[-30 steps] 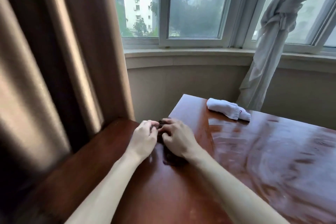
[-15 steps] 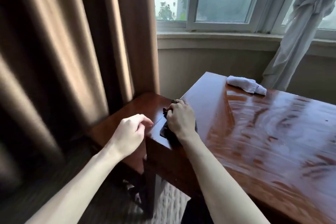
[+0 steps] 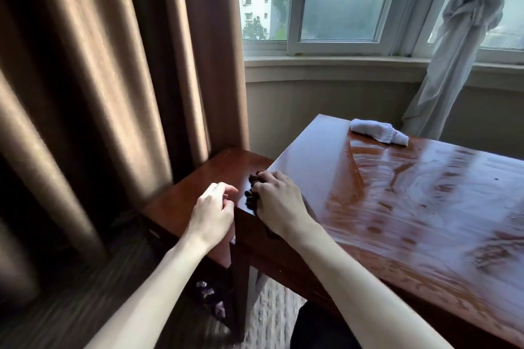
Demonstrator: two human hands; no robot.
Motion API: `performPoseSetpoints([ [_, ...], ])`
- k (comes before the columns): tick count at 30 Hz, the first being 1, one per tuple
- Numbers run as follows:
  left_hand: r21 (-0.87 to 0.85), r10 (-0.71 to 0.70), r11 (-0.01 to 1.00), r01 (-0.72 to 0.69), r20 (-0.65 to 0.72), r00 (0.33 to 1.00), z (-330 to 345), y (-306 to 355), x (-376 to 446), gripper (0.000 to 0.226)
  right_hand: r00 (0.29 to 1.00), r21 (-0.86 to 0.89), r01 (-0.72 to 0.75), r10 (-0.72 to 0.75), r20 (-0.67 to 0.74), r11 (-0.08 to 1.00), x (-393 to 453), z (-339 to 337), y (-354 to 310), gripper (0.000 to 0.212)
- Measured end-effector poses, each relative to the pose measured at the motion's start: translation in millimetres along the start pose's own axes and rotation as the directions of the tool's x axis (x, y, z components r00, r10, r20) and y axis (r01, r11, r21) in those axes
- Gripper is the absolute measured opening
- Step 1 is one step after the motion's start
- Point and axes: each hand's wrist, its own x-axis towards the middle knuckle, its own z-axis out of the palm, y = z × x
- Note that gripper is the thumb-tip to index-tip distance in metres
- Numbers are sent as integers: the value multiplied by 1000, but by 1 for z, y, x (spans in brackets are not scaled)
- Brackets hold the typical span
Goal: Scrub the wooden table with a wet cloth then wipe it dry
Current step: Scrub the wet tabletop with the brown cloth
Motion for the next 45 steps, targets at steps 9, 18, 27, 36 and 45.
performPoseSetpoints([
  [9,-41,-35,998,37,31,999,14,3,14,30,1000,62,-14,16,-21,998,-13,-9,-1,46],
  [18,52,-40,998,35,98,994,30,-16,24,29,988,-21,-149,148,-41,989,4,0,-7,47],
  [27,-45,-71,996,72,35,997,24,-13,38,29,989,-143,-145,147,-2,979,20,-6,8,33],
  [36,164,142,974,-157,102,985,31,7,48,27,979,-278,-191,204,20,941,33,-9,33,28],
  [45,101,91,989,-107,151,984,55,24,63,29,969,-174,-224,238,69,959,29,-26,55,38],
])
